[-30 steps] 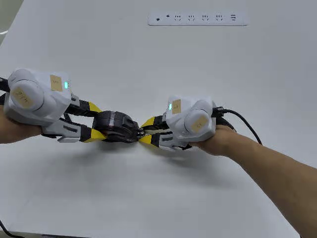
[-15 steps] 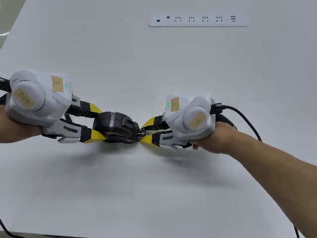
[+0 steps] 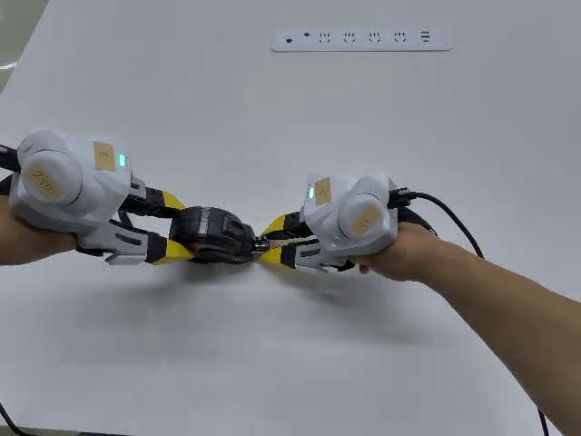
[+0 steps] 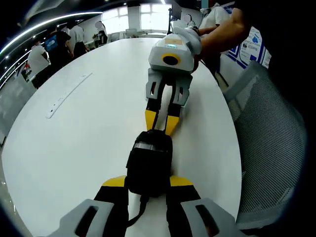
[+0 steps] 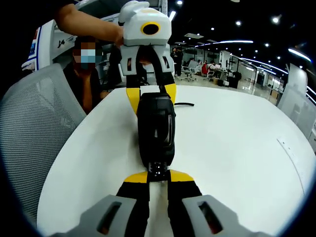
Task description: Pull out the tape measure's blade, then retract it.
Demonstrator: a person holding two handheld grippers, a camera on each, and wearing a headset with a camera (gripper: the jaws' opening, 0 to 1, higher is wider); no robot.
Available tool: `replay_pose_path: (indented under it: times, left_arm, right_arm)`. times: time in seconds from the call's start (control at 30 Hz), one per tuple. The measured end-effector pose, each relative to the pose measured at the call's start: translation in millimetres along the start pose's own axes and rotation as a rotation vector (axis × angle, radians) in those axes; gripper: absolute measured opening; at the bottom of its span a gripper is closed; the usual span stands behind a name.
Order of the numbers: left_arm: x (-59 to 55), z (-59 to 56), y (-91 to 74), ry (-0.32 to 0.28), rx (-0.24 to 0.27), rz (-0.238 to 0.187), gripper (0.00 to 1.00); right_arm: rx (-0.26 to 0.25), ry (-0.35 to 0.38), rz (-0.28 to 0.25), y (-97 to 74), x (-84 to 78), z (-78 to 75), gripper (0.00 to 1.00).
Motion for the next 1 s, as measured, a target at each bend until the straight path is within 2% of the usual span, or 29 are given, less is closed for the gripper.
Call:
replay_pose_path:
  times: [1.0]
  left_arm:
    - [-1.2,-1.4,-2.0,-0.002,0.0,0.002,0.26]
  right_arm:
    - [0.003,-0.027,0.006,-10.6,-2.8,-0.1,0.11]
Point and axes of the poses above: the centre of the closed fingertips' face, and the gripper's own axes: y roughly forward along the fingers, z roughly to its left, x roughly out of its top, the point moved 7 cm from there along -y, roughly backward along the fingers, and after that the axes turned 8 degrees about y, right-handed, at the moved point
